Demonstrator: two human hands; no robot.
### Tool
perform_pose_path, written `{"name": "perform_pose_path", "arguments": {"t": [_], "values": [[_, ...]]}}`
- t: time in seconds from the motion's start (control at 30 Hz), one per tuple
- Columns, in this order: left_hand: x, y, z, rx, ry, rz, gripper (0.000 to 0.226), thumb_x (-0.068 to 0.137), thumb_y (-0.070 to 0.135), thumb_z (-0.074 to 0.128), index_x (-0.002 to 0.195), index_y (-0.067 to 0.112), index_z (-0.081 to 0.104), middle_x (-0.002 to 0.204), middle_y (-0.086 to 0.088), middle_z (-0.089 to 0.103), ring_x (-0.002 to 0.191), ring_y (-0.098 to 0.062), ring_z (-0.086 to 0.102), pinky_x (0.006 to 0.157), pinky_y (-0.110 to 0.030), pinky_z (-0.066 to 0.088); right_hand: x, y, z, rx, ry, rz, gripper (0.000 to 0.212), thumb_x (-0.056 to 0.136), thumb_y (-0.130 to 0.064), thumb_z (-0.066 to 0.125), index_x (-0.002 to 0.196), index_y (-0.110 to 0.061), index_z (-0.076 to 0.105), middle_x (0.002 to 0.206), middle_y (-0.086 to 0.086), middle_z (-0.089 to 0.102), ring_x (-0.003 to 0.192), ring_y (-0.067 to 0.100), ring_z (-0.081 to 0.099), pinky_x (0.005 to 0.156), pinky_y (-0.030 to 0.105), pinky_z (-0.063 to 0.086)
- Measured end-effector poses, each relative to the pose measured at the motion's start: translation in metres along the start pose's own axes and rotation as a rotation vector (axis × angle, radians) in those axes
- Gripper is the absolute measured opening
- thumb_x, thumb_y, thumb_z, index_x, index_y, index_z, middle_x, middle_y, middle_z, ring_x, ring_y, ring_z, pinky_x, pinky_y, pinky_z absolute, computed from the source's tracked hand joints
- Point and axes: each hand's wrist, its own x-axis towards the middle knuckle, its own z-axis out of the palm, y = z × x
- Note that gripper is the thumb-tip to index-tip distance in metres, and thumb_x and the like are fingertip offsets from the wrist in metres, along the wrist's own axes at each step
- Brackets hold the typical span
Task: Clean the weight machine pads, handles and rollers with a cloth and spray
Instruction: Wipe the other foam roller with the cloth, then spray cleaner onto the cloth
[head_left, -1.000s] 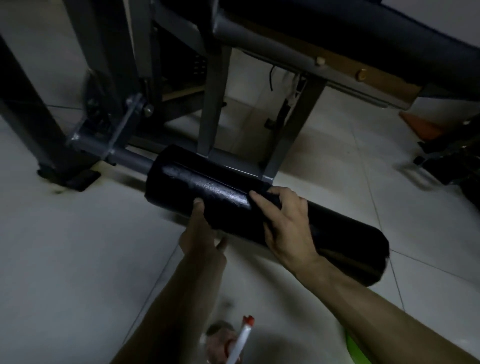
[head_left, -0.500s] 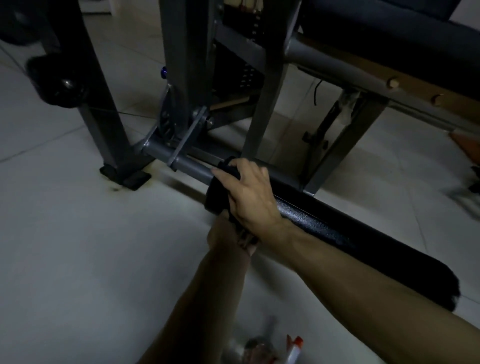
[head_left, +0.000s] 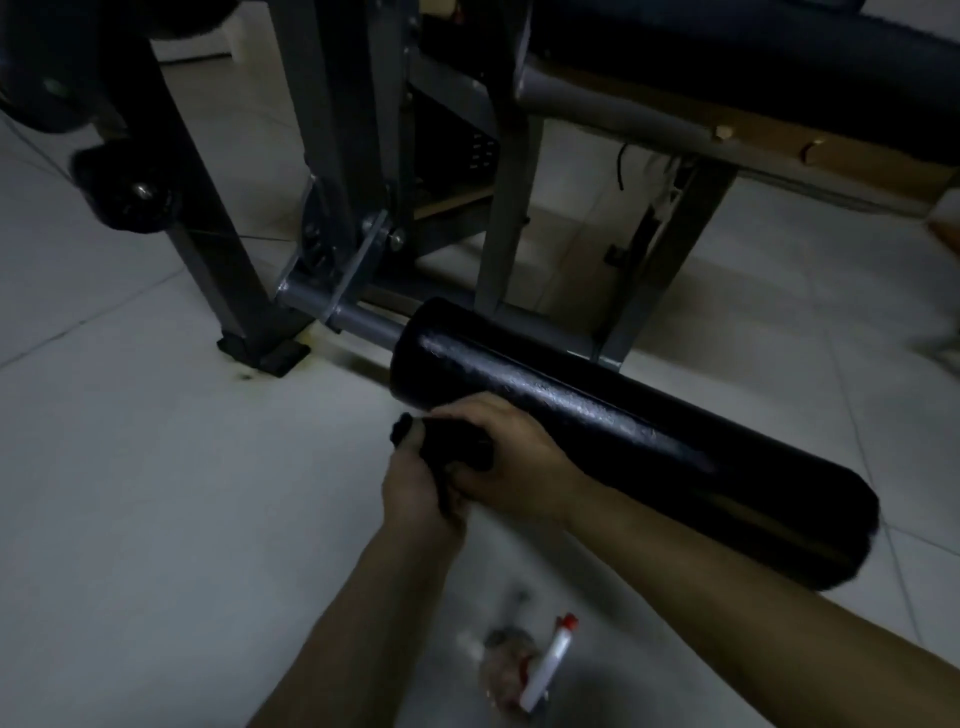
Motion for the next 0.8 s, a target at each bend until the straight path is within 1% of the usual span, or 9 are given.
{"name": "perform_pose_path", "arguments": {"t": [0.1, 0.17, 0.23, 0.3, 0.37, 0.43, 0.6, 0.7, 0.8], "values": [[-0.002, -0.048, -0.017, 0.099, -0.024, -0.228, 0.028, 0.105, 0.019, 0.037, 0.118, 0.016, 0.061, 0.106, -0.015, 0.075, 0.103, -0.037, 0.063, 0.088, -0.033, 0.048, -0.056, 0.032, -0.01, -0.029, -0.077, 0.096, 0.059, 0.088, -0.044, 0.065, 0.143, -0.023, 0.059, 0.141, -0.003, 0.053, 0.128, 0.013, 0.055, 0.107, 0.037, 0.049], [-0.005, -0.071, -0.027, 0.255, -0.018, -0.32, 0.026, 0.104, 0.019, 0.036, 0.12, 0.022, 0.058, 0.104, -0.012, 0.072, 0.104, -0.031, 0.062, 0.088, -0.034, 0.042, -0.09, 0.049, -0.021, -0.113, -0.206, 0.214, 0.047, 0.098, -0.043, 0.062, 0.143, -0.031, 0.057, 0.142, -0.008, 0.054, 0.124, 0.009, 0.055, 0.104, 0.033, 0.05], [-0.008, -0.091, -0.034, 0.391, -0.01, -0.369, 0.026, 0.105, 0.022, 0.036, 0.098, 0.017, 0.06, 0.077, -0.007, 0.07, 0.083, -0.025, 0.059, 0.078, -0.033, 0.039, -0.124, 0.063, -0.023, -0.223, -0.325, 0.36, 0.039, 0.1, -0.058, 0.051, 0.13, -0.038, 0.063, 0.13, -0.008, 0.062, 0.114, 0.012, 0.06, 0.099, 0.034, 0.051], [-0.007, -0.1, -0.037, 0.405, 0.04, -0.375, 0.029, 0.101, 0.023, 0.044, 0.075, 0.014, 0.054, 0.051, -0.003, 0.057, 0.06, -0.021, 0.052, 0.063, -0.028, 0.04, -0.144, 0.067, -0.015, -0.167, -0.366, 0.577, 0.048, 0.096, -0.074, 0.04, 0.112, -0.035, 0.064, 0.106, -0.006, 0.07, 0.097, 0.016, 0.067, 0.09, 0.037, 0.055], [-0.007, -0.105, -0.042, 0.383, 0.063, -0.387, 0.037, 0.1, 0.024, 0.047, 0.063, 0.017, 0.047, 0.042, 0.0, 0.044, 0.036, -0.016, 0.043, 0.041, -0.019, 0.036, -0.155, 0.067, 0.002, 0.056, -0.355, 0.79, 0.049, 0.096, -0.074, 0.044, 0.109, -0.03, 0.061, 0.091, -0.001, 0.075, 0.078, 0.017, 0.072, 0.075, 0.034, 0.059], [-0.009, -0.103, -0.045, 0.386, 0.063, -0.388, 0.043, 0.1, 0.028, 0.05, 0.059, 0.02, 0.047, 0.041, 0.003, 0.041, 0.027, -0.014, 0.037, 0.033, -0.013, 0.03, -0.156, 0.061, 0.02, 0.241, -0.337, 0.88, 0.039, 0.096, -0.065, 0.056, 0.103, -0.027, 0.059, 0.086, 0.004, 0.076, 0.068, 0.017, 0.073, 0.061, 0.028, 0.056], [-0.024, -0.096, -0.048, 0.587, 0.182, -0.306, 0.023, 0.085, 0.037, 0.079, 0.088, 0.017, 0.069, 0.064, -0.003, 0.059, 0.045, -0.017, 0.055, 0.043, -0.022, 0.045, -0.155, 0.051, 0.042, 0.269, -0.185, 0.845, 0.026, 0.08, -0.032, 0.082, 0.064, -0.021, 0.065, 0.061, -0.008, 0.069, 0.062, 0.007, 0.066, 0.054, 0.02, 0.052], [-0.046, -0.085, -0.037, 0.739, 0.239, -0.272, 0.045, 0.071, 0.039, 0.091, 0.104, 0.012, 0.076, 0.082, -0.009, 0.071, 0.063, -0.023, 0.067, 0.058, -0.028, 0.052, -0.165, 0.04, 0.034, 0.242, -0.159, 0.907, 0.02, 0.075, -0.035, 0.084, 0.075, -0.021, 0.07, 0.066, -0.008, 0.073, 0.064, 0.007, 0.071, 0.065, 0.03, 0.061], [-0.078, -0.077, -0.012, 0.89, 0.277, -0.274, 0.04, 0.075, 0.028, 0.089, 0.103, 0.004, 0.074, 0.075, -0.012, 0.069, 0.051, -0.023, 0.063, 0.049, -0.027, 0.05, -0.188, 0.016, 0.011, 0.38, 0.103, 0.916, 0.021, 0.088, -0.032, 0.074, 0.072, -0.026, 0.062, 0.055, -0.021, 0.066, 0.051, 0.0, 0.065, 0.056, 0.025, 0.056]]}}
